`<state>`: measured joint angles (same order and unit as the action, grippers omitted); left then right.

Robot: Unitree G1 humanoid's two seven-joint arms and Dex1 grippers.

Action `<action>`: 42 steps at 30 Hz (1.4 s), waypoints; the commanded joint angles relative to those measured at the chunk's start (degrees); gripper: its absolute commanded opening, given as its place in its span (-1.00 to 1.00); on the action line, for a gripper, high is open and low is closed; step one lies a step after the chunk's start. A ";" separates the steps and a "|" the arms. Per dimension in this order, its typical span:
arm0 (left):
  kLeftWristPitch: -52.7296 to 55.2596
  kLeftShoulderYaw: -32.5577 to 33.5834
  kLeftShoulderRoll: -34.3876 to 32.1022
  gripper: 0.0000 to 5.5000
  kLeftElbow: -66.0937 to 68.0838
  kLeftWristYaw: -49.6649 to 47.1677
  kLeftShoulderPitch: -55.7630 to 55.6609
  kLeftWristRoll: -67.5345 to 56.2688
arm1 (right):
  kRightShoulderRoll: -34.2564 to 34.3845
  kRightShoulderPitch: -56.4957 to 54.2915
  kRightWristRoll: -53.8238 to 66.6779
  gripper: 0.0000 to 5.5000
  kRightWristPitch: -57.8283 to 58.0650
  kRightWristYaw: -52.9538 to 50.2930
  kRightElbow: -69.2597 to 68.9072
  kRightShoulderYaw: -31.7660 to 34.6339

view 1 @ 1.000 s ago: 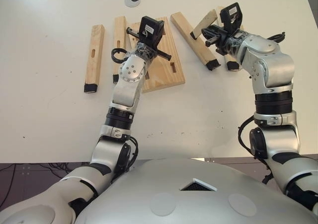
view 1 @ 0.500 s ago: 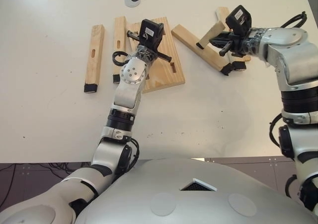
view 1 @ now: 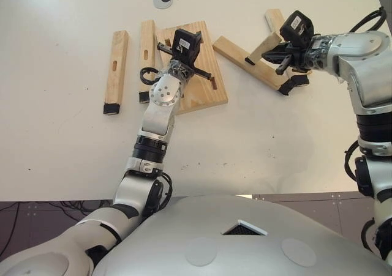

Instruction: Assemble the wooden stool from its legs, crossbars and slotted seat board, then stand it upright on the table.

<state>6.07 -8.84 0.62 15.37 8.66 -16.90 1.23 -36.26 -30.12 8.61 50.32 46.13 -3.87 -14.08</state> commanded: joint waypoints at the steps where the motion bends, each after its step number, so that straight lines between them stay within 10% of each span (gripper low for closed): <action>1: -0.19 -0.09 0.01 -1.00 0.98 -0.11 -1.05 0.69 | 2.78 -1.55 2.24 -0.85 2.00 -2.00 0.58 3.13; 13: -0.29 -0.10 -0.35 -1.00 1.91 0.34 -1.65 0.60 | 4.67 -0.67 3.34 -0.85 2.40 -4.56 1.06 4.28; 18: -0.23 0.03 -0.40 -1.00 1.99 0.39 -1.69 0.51 | 4.68 -0.29 3.50 -0.52 2.25 -4.71 0.98 4.18; 42: -1.19 0.13 1.25 -1.00 3.34 -1.75 -1.30 0.65 | -0.17 -9.04 -0.90 -0.85 -3.46 3.49 8.32 -3.01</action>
<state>5.58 -8.79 1.24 18.08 7.81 -17.85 1.26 -34.15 -36.87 10.03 48.93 47.55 2.33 -14.90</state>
